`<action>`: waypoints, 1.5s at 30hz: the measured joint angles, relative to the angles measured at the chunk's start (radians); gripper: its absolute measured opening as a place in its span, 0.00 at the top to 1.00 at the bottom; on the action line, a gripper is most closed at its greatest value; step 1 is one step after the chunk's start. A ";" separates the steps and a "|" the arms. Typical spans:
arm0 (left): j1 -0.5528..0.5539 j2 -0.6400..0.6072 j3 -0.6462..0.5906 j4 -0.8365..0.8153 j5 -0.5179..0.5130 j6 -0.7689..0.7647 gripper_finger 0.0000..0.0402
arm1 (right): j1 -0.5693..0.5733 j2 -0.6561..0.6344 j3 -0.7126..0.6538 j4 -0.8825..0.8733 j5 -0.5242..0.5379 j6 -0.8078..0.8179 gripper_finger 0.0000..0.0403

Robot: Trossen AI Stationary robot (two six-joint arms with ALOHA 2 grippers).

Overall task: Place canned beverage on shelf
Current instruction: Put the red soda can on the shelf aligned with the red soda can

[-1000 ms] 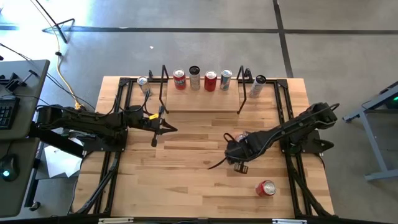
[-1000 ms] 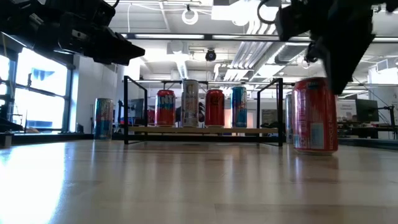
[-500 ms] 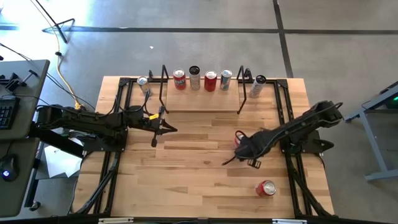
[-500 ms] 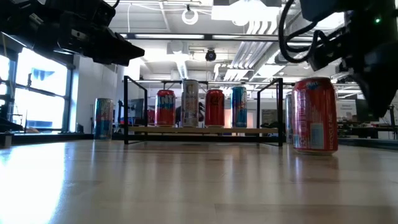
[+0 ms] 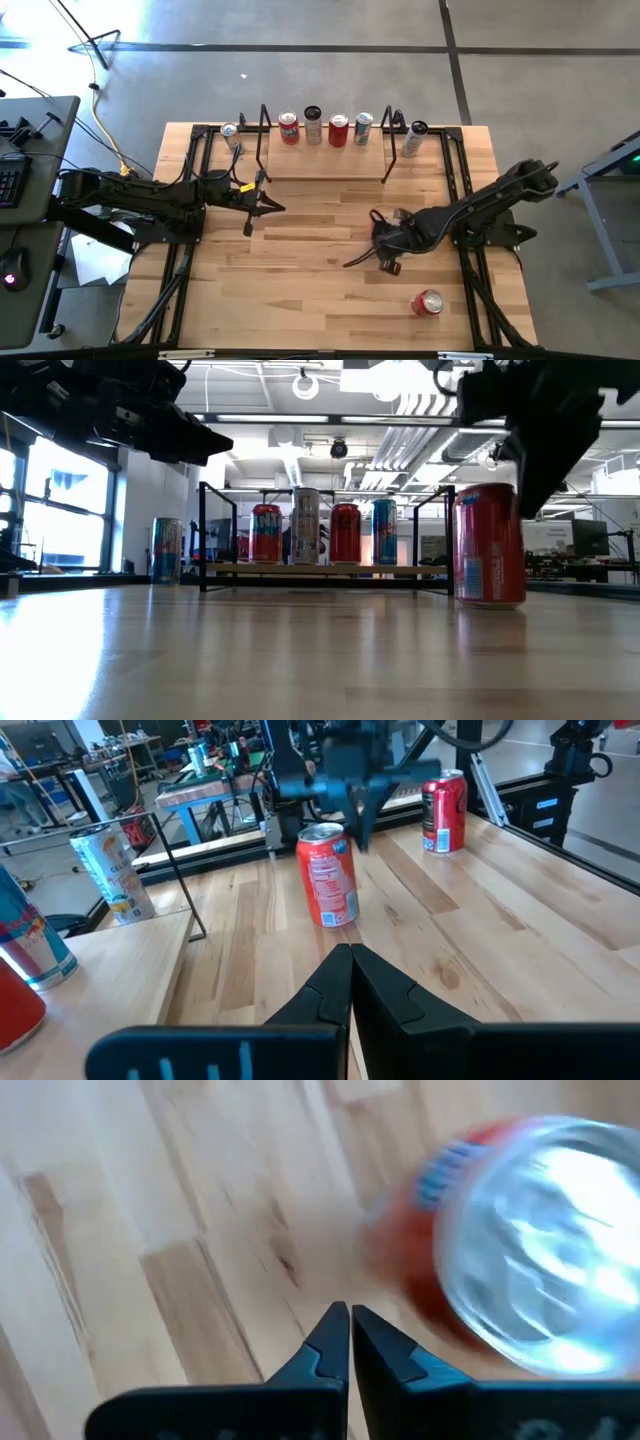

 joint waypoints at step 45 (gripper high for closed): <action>0.000 0.000 0.000 -0.006 -0.001 -0.023 1.00 | -0.061 0.000 0.053 -0.274 0.127 0.020 1.00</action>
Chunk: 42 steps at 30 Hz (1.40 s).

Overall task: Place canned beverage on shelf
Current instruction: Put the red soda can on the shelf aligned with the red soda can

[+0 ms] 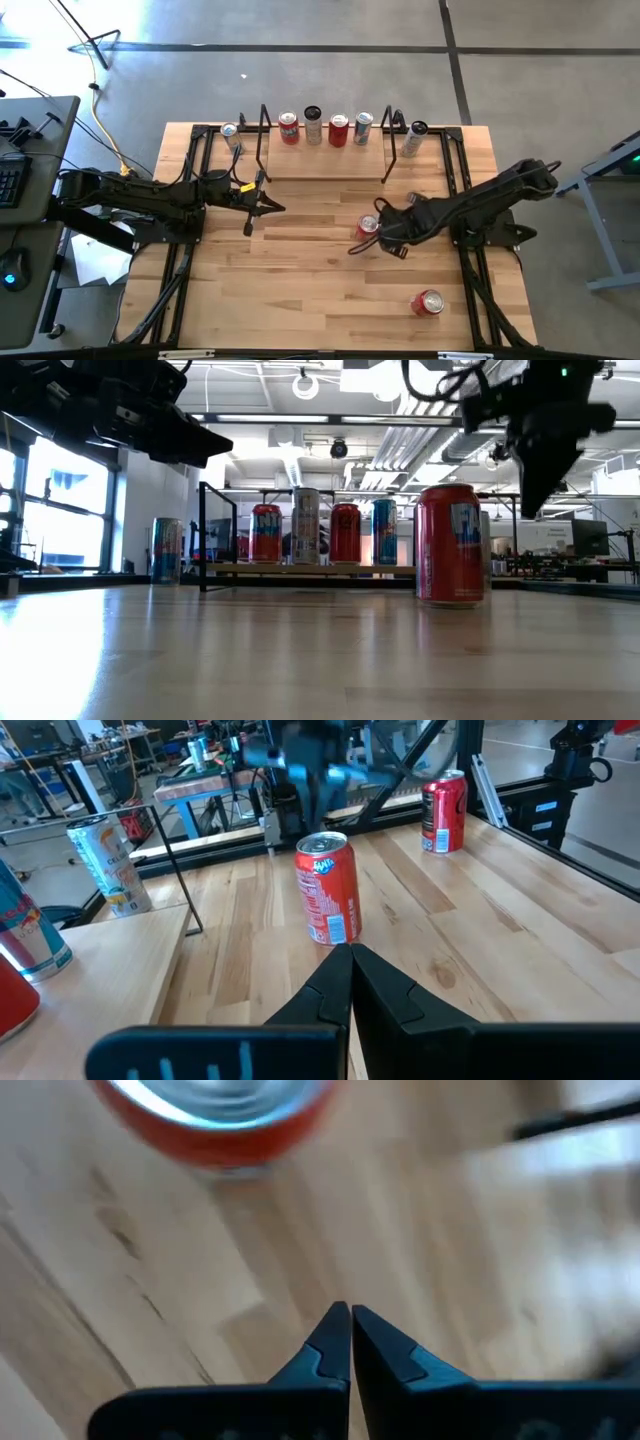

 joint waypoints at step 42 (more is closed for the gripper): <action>0.000 0.000 0.000 0.009 -0.002 -0.002 1.00 | -0.086 0.001 -0.179 0.820 -0.114 -0.297 1.00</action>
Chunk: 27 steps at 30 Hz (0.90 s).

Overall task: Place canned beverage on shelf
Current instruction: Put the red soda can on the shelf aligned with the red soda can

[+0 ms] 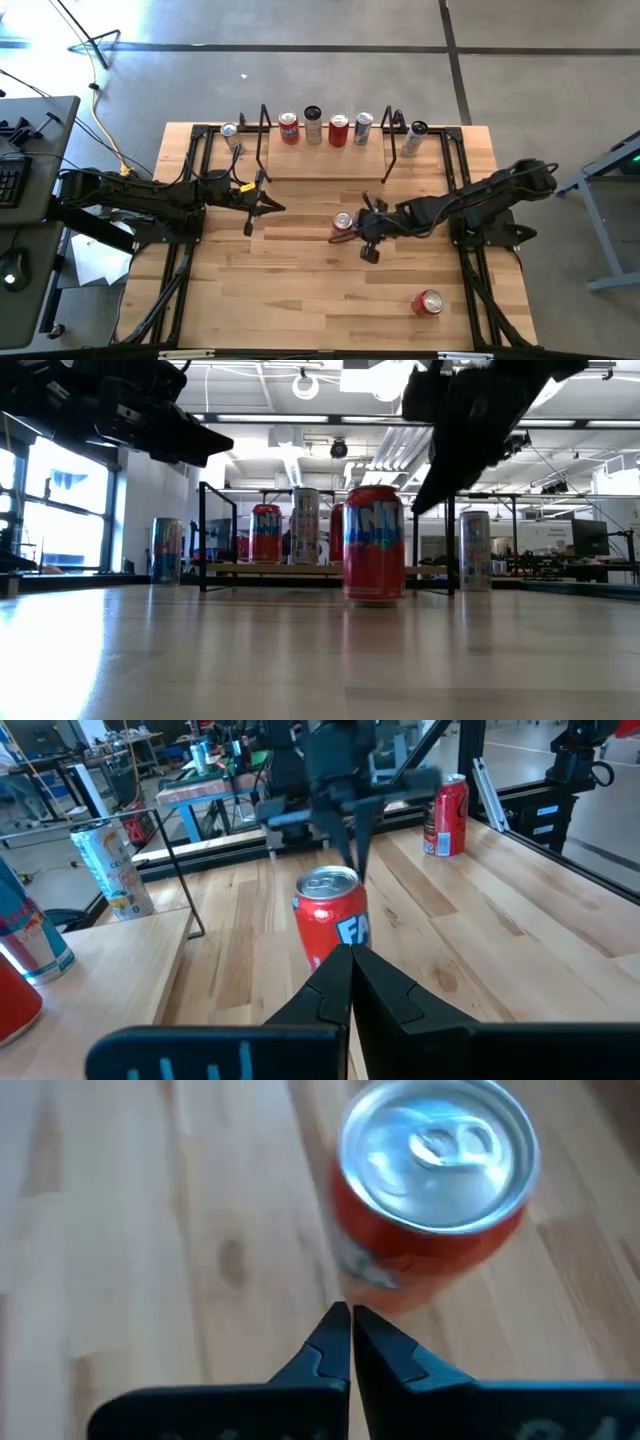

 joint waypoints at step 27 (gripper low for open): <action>-0.001 0.000 0.000 -0.007 0.000 0.001 1.00 | 0.100 -0.001 -0.164 0.445 0.373 -0.155 0.27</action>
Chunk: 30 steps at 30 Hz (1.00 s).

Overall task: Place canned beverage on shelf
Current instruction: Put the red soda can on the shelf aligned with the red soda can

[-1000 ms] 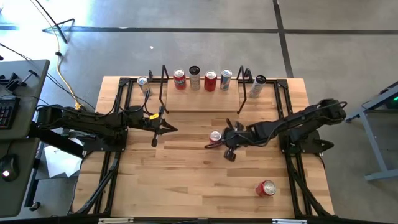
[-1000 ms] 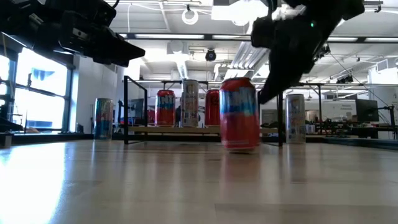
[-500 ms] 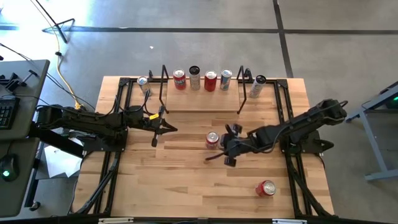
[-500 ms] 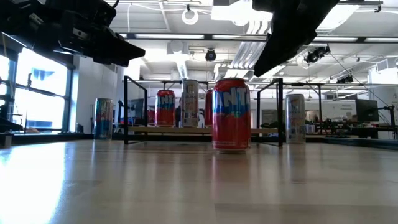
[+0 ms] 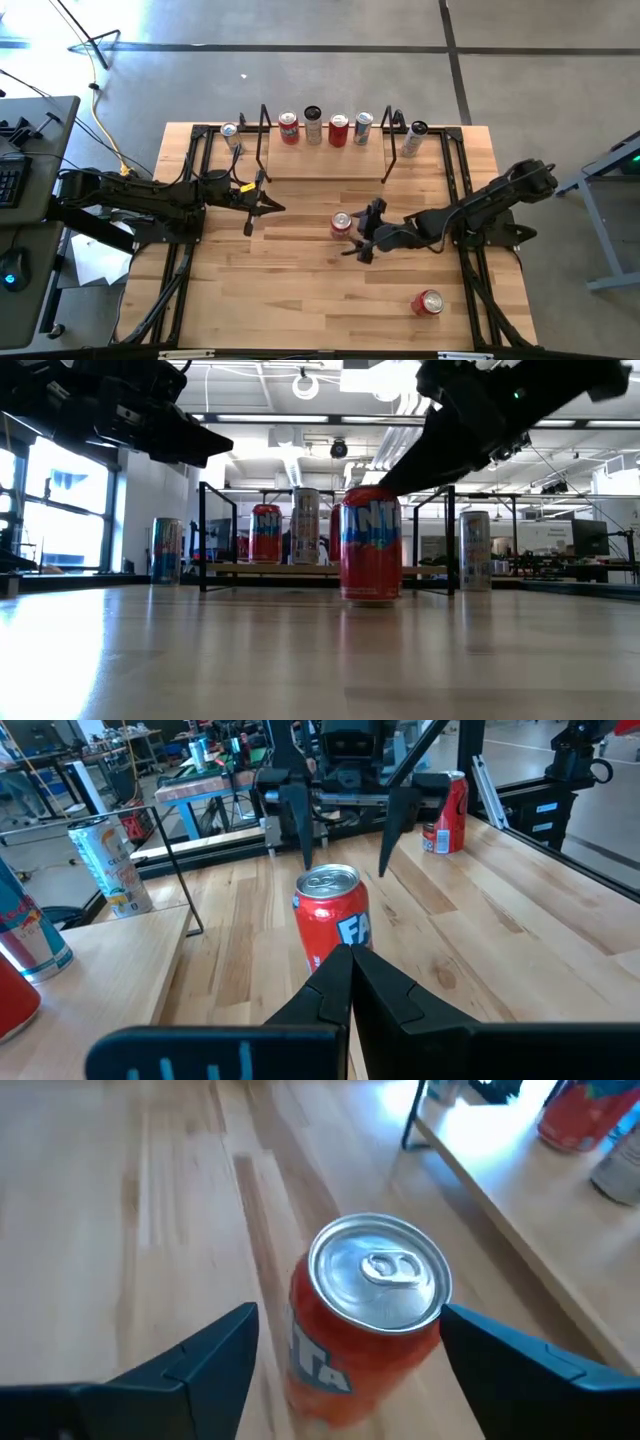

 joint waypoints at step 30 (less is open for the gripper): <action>0.000 0.000 0.000 0.004 0.000 0.000 1.00 | -0.101 0.128 -0.190 0.641 -0.108 -0.089 0.27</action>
